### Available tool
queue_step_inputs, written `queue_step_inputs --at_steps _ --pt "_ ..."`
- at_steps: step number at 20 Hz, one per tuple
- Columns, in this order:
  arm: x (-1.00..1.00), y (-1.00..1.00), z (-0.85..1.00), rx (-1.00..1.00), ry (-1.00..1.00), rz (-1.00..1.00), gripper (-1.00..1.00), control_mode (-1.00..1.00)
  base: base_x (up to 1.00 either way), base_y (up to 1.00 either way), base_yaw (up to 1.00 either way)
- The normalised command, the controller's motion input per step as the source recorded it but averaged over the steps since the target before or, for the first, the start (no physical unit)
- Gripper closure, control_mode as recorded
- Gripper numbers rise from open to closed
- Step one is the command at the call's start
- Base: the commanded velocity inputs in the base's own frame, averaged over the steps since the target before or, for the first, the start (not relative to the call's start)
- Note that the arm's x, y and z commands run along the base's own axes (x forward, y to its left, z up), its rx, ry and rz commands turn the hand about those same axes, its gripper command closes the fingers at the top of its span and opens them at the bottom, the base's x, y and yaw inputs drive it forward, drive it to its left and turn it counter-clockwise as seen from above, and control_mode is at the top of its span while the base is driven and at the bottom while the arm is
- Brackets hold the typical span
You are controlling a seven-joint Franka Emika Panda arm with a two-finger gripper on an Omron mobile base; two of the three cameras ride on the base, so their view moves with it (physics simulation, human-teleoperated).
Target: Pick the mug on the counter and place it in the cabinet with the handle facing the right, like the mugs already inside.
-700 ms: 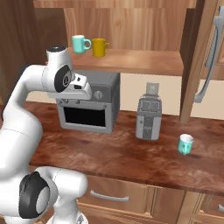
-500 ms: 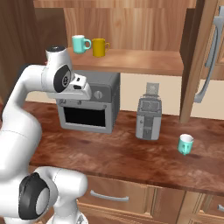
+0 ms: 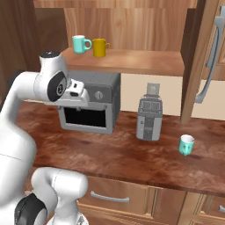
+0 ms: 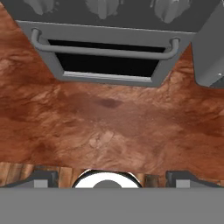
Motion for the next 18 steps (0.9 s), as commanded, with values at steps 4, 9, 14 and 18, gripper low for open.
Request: queue_step_inputs --at_steps 4,9,14,18 --pt "-0.31 -0.24 -0.18 -0.01 -0.03 0.00 -1.00 -1.00 0.00 0.00 0.00" --pt "-0.22 -0.29 -0.20 -0.02 -0.01 0.00 -1.00 -1.00 0.00 0.00 0.00" --pt "-0.08 -0.35 -0.17 -0.01 0.00 0.00 -1.00 -1.00 0.00 0.00 0.00" --pt "0.00 -0.41 -0.16 0.00 0.00 0.00 -1.00 -1.00 0.00 0.00 0.00"
